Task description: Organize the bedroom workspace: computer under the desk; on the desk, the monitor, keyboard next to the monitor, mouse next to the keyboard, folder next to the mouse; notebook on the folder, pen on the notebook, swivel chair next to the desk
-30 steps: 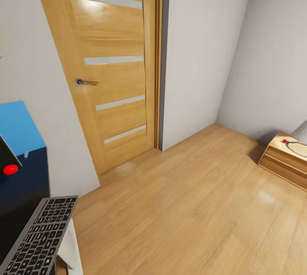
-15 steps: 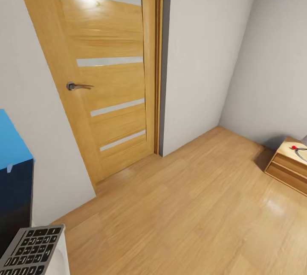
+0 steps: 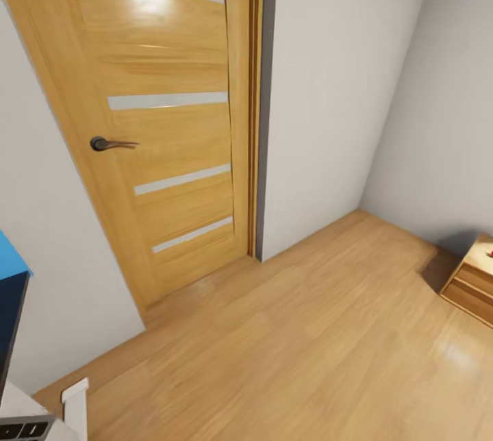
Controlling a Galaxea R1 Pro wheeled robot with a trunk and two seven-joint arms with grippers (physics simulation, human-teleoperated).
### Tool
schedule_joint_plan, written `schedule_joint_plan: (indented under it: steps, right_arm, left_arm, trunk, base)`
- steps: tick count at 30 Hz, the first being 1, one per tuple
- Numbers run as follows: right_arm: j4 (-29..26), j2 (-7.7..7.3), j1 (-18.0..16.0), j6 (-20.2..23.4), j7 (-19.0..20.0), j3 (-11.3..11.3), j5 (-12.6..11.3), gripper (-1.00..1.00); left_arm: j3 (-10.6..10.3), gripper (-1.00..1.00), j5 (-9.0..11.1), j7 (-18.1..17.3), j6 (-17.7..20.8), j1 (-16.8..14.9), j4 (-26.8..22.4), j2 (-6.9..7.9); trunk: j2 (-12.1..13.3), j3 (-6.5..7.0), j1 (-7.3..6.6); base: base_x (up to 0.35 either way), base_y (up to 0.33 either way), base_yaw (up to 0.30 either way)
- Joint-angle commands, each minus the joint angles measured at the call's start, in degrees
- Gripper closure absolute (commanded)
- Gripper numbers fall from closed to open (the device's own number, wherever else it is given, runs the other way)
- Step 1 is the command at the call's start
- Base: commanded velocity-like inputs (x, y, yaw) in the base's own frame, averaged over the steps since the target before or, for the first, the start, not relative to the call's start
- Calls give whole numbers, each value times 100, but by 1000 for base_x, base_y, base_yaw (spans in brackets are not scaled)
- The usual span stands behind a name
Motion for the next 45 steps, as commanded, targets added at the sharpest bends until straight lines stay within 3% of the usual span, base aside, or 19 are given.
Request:
schedule_joint_plan:
  steps: [1,5,6,8,12,17,22,31,36,38,39,42,45]
  right_arm:
    - [-1,-5,-2,-9,-57,49,-2,-100]
    - [4,2,-2,-10,-57,49,-1,-100]
    - [5,1,-2,-10,-57,49,-2,-100]
    - [6,-11,-2,-3,-63,44,-7,-100]
    - [-1,-58,-2,-1,-72,34,-19,-100]
    - [-20,-138,-11,-1,-74,25,-21,-100]
    - [-5,-254,-104,7,-75,23,-29,-100]
    - [-2,-260,-124,6,-75,23,-25,-100]
    - [2,-236,-125,0,-75,29,-16,-100]
    - [5,-234,-125,-1,-75,31,-9,-100]
    - [6,-234,-125,-1,-75,31,-7,-100]
    - [6,-233,-125,-1,-75,31,-6,-100]
    - [6,-237,-125,-1,-69,34,-5,-100]
  left_arm:
    - [-23,-100,10,18,34,-7,33,-11]
    - [-9,-100,21,-389,31,-6,406,-51]
    - [-1,-100,26,-605,32,-11,595,-53]
    - [19,-100,43,-1505,34,-219,1331,-52]
    - [29,-100,52,-1913,34,-471,1742,-32]
    - [36,-100,53,-1970,-75,-516,1809,-12]
    - [44,-100,54,-1970,-765,-532,1837,13]
    - [52,-100,49,-1933,-1053,-533,1836,9]
    - [28,-100,11,-1959,-1836,-534,1841,-12]
    - [50,-100,16,-1967,-2091,-534,1867,78]
    - [61,-100,29,-1983,-2146,-534,1876,214]
    - [59,-100,37,-1991,-2249,-534,1881,295]
    - [46,-100,50,-1995,-2740,-534,1887,352]
  trunk:
    - [-2,-5,2]
    - [-2,-5,2]
    - [-2,-5,2]
    - [-2,-5,2]
    - [-2,-5,2]
    - [-2,-5,2]
    - [-2,-5,2]
    - [-2,-5,2]
    - [-2,-5,2]
    - [-2,-5,2]
    - [-2,-5,2]
    - [-2,-5,2]
    - [-2,-5,2]
  base:
    - [273,-220,270]
    - [272,-225,277]
    - [271,-227,280]
    - [271,-228,281]
    - [271,-226,281]
    - [268,-194,281]
    - [258,-143,281]
    - [222,-77,281]
    - [32,-5,282]
    - [4,-1,281]
    - [2,0,281]
    - [1,0,281]
    - [0,0,281]
